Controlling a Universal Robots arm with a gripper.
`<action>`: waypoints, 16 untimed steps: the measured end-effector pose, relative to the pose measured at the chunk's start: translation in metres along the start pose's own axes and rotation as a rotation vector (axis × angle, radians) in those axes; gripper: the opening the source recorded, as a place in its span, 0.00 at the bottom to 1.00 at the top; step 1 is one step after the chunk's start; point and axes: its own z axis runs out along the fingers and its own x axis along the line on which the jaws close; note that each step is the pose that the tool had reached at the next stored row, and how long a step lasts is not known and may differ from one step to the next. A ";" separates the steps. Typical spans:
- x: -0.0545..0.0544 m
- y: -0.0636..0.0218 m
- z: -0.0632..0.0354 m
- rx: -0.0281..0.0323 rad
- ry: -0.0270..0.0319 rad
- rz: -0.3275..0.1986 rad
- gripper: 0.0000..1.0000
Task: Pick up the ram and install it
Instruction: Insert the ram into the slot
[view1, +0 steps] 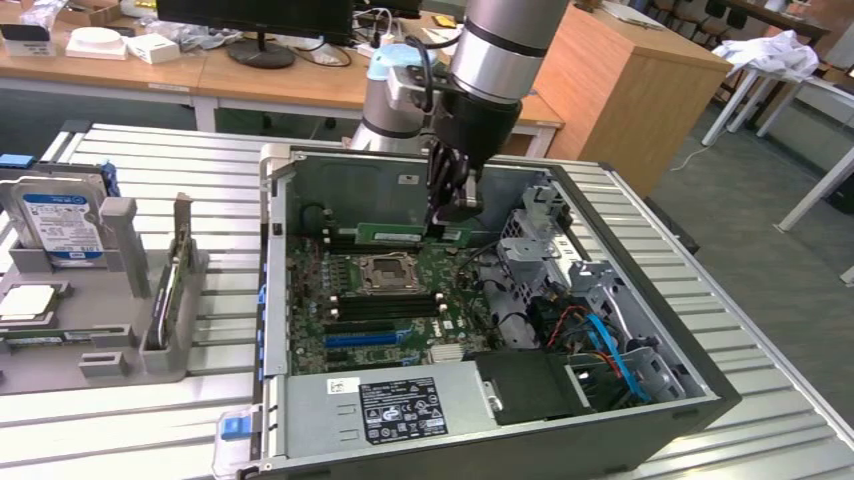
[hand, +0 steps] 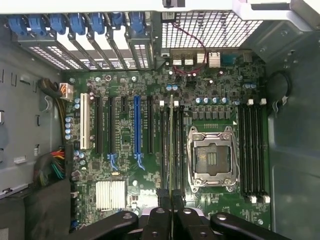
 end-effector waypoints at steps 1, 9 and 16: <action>0.000 0.0000 0.0009 0.0000 0.0000 0.000 0.12; 0.005 -0.0006 0.0071 -0.0001 0.0001 0.000 0.12; 0.008 0.0001 0.0156 0.0000 0.0000 0.000 0.12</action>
